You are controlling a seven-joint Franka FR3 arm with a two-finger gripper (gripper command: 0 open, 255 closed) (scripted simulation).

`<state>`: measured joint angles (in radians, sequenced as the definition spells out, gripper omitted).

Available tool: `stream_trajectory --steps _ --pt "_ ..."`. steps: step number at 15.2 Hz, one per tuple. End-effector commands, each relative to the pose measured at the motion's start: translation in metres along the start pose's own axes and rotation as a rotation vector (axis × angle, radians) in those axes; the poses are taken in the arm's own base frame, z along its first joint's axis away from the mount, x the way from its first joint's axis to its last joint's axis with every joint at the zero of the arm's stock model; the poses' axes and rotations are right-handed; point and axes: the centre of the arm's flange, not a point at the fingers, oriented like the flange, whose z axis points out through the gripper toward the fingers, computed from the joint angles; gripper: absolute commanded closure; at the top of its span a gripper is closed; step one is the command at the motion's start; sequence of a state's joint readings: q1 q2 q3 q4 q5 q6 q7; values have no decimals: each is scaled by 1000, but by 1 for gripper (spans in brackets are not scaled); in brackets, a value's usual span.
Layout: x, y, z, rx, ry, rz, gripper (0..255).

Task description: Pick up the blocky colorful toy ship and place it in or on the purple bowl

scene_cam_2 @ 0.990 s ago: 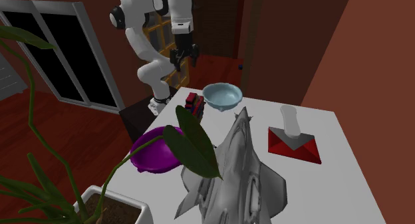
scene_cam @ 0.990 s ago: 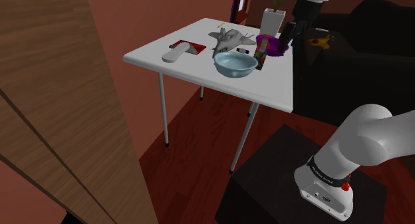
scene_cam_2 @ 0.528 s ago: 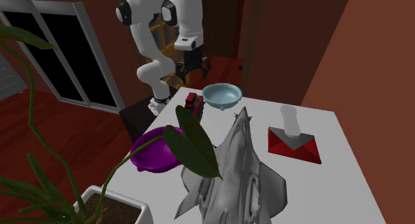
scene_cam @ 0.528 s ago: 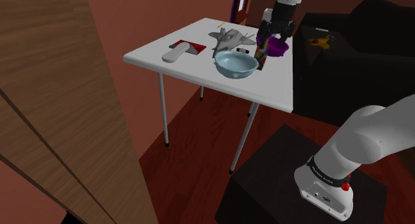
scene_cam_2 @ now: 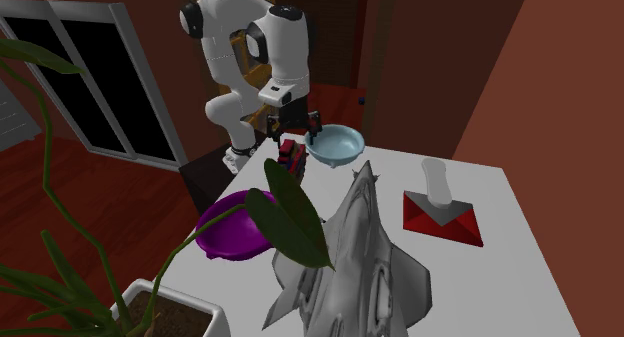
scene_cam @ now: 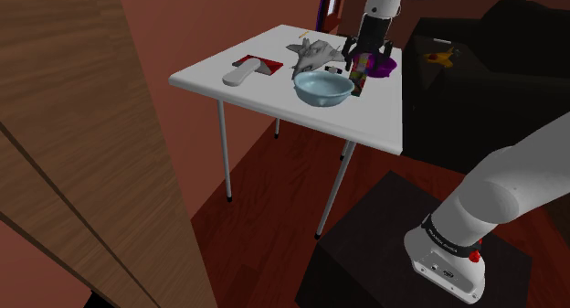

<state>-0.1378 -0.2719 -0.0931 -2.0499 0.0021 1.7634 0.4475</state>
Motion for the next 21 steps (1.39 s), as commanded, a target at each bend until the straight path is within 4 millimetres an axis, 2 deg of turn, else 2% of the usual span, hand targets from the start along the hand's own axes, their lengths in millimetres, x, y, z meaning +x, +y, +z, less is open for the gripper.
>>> stream_trajectory --steps 1,4,12,13,21 --pt "1 0 10 1 0 4 0" --pt "1 0 24 1 0 4 0" --pt "1 0 24 1 0 4 0" --pt "1 0 24 1 0 4 255" --pt "3 0 24 1 0 4 255"
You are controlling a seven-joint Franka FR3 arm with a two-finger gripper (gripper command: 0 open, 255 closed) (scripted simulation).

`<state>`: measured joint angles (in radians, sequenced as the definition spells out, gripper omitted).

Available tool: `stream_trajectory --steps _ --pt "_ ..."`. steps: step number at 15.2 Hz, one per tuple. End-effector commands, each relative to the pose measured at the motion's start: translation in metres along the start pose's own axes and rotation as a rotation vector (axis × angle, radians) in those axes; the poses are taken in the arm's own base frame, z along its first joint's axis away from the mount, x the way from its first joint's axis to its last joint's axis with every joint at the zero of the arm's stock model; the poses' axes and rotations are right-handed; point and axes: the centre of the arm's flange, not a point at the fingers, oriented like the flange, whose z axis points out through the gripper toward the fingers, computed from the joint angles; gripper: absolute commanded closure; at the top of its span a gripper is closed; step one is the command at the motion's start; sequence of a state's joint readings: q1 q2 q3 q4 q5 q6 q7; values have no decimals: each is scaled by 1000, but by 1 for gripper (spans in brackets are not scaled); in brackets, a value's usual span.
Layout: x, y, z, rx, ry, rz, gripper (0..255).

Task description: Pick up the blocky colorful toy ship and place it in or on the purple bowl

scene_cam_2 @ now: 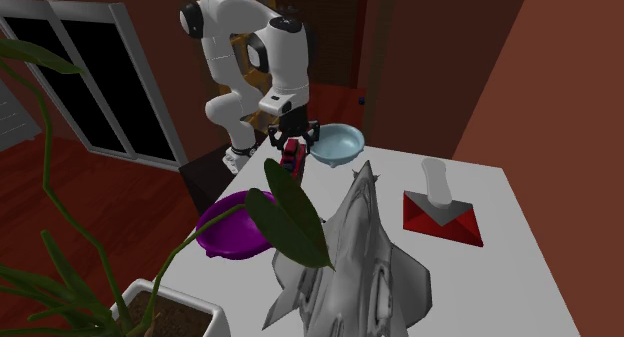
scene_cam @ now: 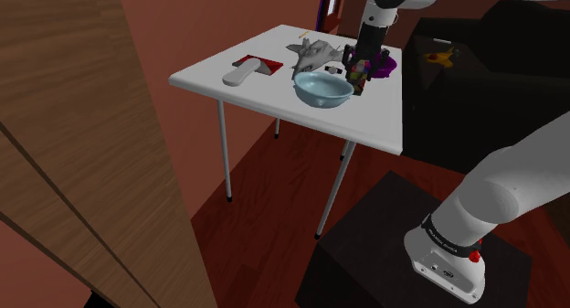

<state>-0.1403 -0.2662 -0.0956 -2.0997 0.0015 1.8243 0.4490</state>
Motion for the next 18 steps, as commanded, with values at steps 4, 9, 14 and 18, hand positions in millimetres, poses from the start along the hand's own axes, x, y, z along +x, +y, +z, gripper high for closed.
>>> stream_trajectory --steps 4,9,14,18 --pt "-2 -1 -13 -1 -5 -3 255" --pt "-3 -2 -40 -1 -5 -3 255" --pt "-3 -2 -66 -1 -5 -3 255" --pt "-4 -3 -87 -1 -5 -3 255"
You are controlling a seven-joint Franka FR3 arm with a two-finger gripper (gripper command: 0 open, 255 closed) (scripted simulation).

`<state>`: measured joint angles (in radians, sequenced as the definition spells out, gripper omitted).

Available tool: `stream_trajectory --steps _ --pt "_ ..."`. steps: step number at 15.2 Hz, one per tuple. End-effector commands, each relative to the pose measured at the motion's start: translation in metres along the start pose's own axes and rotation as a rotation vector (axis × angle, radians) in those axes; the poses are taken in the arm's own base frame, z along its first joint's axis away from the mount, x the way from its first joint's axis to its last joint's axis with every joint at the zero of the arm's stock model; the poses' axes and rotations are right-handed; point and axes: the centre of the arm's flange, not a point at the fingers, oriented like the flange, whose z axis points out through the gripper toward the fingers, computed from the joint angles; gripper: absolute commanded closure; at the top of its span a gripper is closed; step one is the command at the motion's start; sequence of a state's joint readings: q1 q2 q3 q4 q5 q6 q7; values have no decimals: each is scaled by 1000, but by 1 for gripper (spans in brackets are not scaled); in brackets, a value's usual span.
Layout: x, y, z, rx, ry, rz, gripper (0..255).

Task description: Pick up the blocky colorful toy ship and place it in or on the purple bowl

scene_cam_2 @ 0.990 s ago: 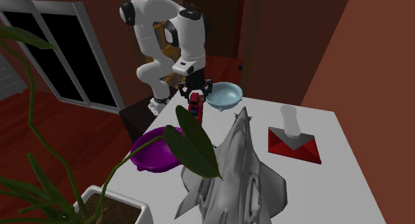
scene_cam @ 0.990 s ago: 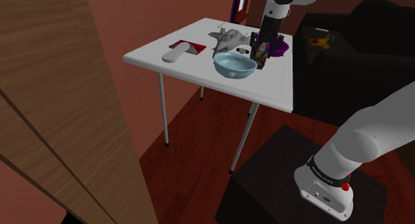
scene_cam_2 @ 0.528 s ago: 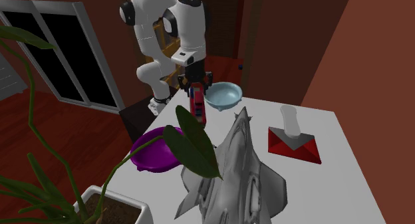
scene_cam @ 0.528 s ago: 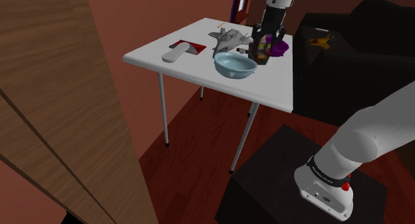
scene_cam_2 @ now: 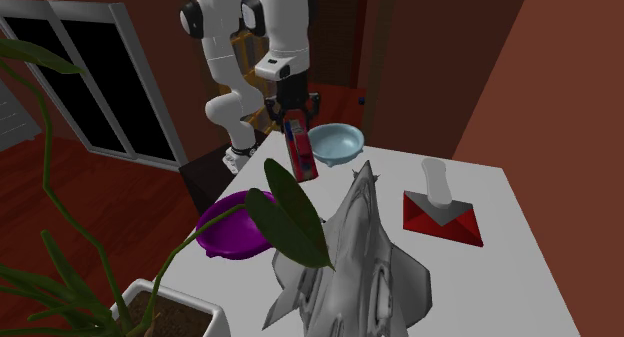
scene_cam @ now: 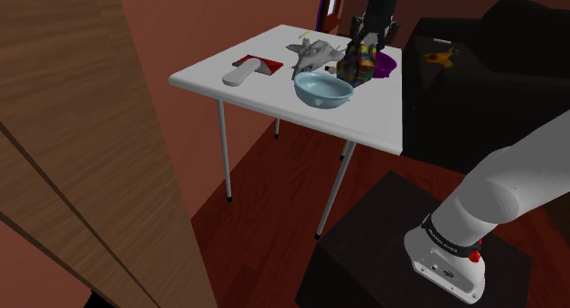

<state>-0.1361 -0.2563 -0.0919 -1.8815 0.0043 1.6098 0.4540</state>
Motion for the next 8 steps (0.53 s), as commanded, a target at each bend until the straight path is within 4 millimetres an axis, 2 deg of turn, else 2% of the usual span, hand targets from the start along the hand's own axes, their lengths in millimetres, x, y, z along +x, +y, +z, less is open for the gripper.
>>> stream_trajectory --steps 1,8 --pt "0 0 -11 0 1 0 255" --pt "-1 -1 -48 0 1 0 255"
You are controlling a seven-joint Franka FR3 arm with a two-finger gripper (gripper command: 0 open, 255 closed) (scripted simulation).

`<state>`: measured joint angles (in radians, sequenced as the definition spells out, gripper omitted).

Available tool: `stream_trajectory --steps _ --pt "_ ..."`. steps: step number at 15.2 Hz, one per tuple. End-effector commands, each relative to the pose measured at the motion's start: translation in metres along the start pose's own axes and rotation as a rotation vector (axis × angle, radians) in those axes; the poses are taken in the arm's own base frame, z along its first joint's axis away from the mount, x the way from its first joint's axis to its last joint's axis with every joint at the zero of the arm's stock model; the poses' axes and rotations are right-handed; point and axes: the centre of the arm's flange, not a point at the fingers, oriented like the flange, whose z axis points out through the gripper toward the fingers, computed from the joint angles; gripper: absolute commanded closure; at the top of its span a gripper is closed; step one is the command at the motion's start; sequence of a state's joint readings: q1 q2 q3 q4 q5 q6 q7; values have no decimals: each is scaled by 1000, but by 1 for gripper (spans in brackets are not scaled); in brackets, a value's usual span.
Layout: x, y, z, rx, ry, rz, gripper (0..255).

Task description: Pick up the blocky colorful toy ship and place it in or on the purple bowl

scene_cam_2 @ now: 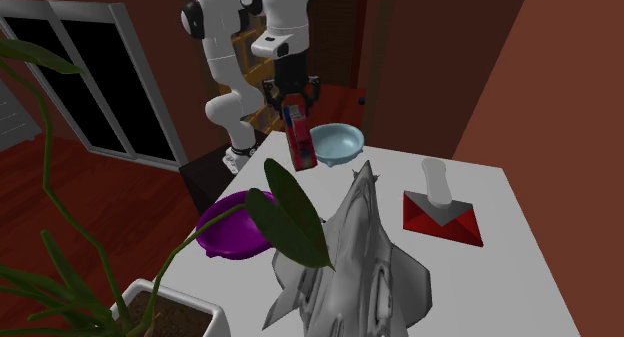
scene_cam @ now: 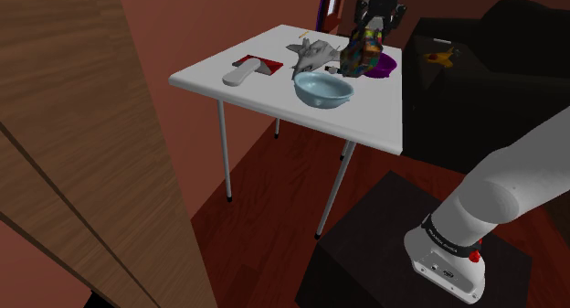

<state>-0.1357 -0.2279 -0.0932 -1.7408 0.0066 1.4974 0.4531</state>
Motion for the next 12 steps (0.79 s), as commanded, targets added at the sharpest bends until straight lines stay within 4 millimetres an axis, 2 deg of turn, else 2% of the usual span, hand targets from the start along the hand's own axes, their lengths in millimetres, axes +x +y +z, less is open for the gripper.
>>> stream_trajectory --steps 1,8,12 --pt "0 -1 -11 0 1 0 255" --pt "-1 -1 -45 0 1 0 255" --pt "39 33 -47 0 1 0 255"
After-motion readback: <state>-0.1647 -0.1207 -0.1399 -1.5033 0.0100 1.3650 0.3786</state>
